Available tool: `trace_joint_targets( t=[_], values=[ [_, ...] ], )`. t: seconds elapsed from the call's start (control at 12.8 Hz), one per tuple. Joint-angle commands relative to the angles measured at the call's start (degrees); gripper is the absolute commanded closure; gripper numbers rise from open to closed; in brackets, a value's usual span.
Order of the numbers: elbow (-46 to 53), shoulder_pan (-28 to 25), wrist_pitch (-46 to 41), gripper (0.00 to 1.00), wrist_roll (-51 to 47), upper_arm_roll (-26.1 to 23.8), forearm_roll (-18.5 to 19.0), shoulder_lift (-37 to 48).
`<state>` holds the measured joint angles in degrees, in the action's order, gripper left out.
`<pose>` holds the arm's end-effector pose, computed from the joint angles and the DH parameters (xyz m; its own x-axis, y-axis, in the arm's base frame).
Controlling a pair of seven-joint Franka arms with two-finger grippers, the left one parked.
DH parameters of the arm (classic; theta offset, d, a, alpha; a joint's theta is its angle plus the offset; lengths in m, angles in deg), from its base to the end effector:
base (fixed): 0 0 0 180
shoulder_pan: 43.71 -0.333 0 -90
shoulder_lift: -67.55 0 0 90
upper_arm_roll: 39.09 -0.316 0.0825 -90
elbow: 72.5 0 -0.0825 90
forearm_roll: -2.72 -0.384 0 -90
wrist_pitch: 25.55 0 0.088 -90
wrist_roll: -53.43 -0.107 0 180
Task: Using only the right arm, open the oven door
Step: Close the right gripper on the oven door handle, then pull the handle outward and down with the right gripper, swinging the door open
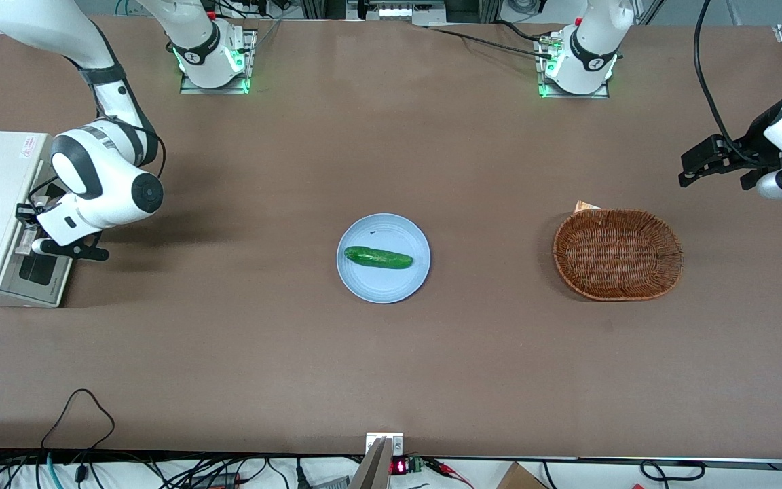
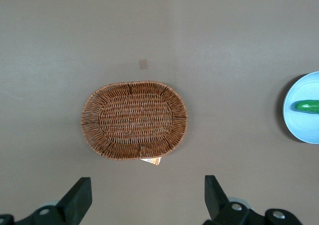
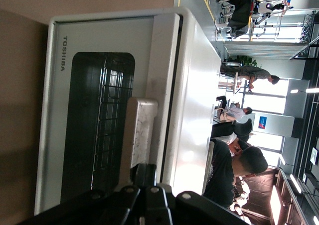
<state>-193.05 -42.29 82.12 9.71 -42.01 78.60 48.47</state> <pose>0.5558 -0.0589 0.2640 0.9962 0.0684 -0.0547 0.0773 -0.3934 0.9161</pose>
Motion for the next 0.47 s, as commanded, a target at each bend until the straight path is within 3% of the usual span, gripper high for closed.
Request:
trace_joint_targets(
  t=[0.0,0.16,0.39],
  values=[
    [-0.56,-1.24,1.40,0.99,-2.34,-0.50,-0.02,-0.78],
    [-0.21,-2.12,1.40,0.99,-2.51,-0.50,-3.17,-0.78],
    [0.05,-3.61,1.49,0.99,-2.51,-0.50,-3.45,-1.66]
  ],
)
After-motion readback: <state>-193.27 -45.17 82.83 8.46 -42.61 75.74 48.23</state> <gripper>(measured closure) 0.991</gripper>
